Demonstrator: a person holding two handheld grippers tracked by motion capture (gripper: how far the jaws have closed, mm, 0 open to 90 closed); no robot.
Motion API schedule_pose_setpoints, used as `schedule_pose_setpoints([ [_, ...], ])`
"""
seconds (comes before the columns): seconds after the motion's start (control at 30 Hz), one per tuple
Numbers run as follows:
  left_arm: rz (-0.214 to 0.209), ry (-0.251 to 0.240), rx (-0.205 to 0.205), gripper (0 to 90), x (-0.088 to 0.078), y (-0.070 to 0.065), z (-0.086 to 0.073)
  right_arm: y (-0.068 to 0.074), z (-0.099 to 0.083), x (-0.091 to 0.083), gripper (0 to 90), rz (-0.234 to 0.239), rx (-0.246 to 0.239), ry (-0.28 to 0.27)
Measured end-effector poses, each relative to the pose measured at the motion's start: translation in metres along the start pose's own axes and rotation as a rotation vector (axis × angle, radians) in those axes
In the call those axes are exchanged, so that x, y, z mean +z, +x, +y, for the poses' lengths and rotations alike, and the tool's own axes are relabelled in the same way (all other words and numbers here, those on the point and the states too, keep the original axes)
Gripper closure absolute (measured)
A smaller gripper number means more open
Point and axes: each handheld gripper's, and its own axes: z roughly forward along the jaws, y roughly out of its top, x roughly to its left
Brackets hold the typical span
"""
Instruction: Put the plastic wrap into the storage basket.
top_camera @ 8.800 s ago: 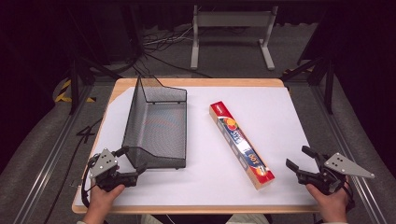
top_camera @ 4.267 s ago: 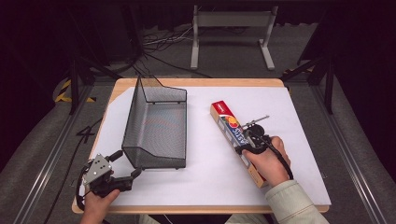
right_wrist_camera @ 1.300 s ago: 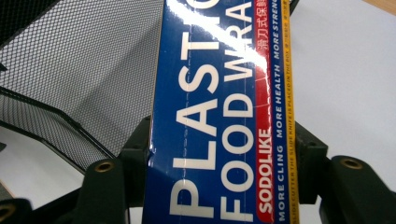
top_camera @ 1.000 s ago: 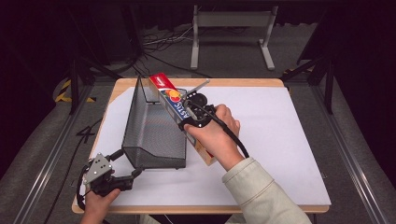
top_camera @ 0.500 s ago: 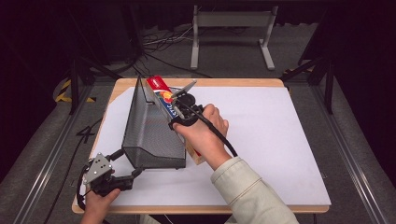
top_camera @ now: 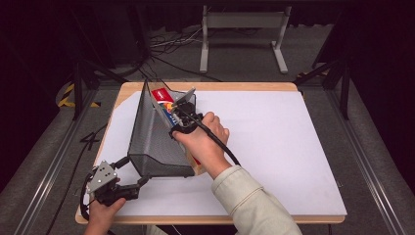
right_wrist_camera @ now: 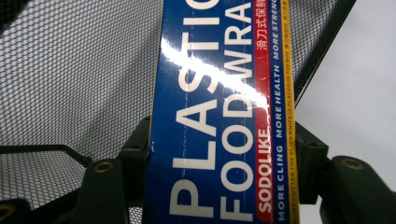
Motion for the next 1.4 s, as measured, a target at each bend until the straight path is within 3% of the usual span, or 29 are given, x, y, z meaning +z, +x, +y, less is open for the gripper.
schedule_pose_setpoints([
  [0.13, 0.0, 0.003, 0.005, 11.7, 0.0, 0.0, 0.0, 0.003, 0.003, 0.007, 41.0, -0.017, -0.002, 0.02],
  [0.6, 0.001, 0.002, 0.002, 11.8, 0.0, 0.001, 0.0, 0.008, 0.013, 0.019, 40.5, -0.012, 0.051, 0.083],
  [0.93, 0.008, 0.004, -0.004, 11.9, -0.001, 0.001, 0.0, 0.011, 0.018, 0.028, 40.2, -0.036, 0.051, 0.135],
  [1.17, 0.007, 0.002, -0.01, 12.0, -0.001, 0.0, 0.0, 0.012, 0.018, 0.032, 39.8, -0.05, 0.029, 0.141],
  [1.27, 0.008, 0.003, -0.001, 12.0, -0.001, 0.0, 0.0, 0.013, 0.018, 0.034, 39.3, -0.071, -0.018, 0.136],
  [1.4, 0.008, 0.004, -0.003, 12.0, -0.001, 0.001, 0.0, 0.013, 0.017, 0.034, 39.1, -0.083, -0.038, 0.132],
])
